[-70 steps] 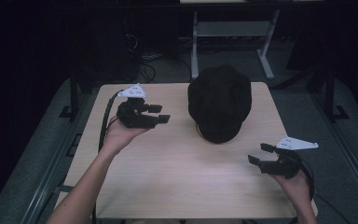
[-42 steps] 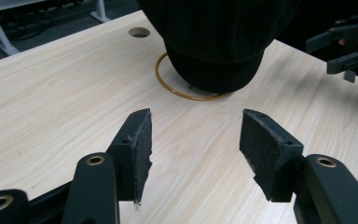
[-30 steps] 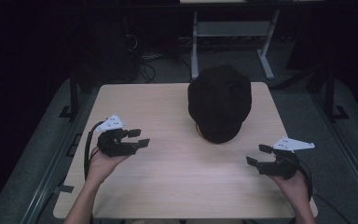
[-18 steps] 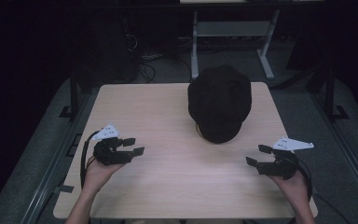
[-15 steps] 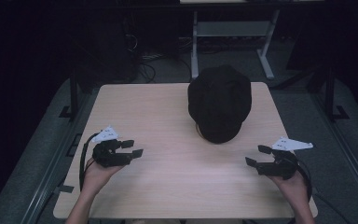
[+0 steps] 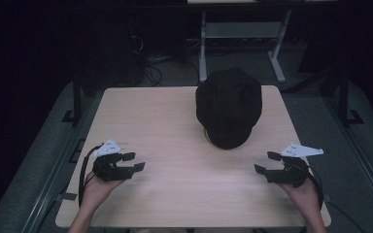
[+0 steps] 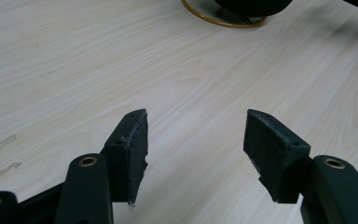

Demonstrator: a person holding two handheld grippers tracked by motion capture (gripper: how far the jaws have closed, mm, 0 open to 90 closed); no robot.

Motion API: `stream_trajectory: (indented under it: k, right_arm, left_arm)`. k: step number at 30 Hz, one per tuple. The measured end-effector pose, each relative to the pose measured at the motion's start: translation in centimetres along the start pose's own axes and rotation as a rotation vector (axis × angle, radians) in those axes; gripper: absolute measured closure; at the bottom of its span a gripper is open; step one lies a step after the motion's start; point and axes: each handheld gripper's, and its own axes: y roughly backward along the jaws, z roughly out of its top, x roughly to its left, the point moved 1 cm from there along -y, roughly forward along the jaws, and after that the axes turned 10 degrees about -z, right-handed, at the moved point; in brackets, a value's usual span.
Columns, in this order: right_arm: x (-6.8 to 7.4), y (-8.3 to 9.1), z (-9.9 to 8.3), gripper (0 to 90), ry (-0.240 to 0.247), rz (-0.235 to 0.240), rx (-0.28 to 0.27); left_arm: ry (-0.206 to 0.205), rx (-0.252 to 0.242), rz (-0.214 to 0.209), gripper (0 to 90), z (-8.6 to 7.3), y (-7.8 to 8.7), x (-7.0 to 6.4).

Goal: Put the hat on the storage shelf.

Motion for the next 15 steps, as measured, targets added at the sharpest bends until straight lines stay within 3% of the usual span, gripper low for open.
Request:
stream_trajectory:
  k: [15]
  right_arm:
    - [0.5, -0.2, -0.1, 23.9, 0.019, 0.020, 0.013]
  left_arm:
    - [0.006, 0.023, 0.014, 38.3, -1.7, 0.3, 0.4]
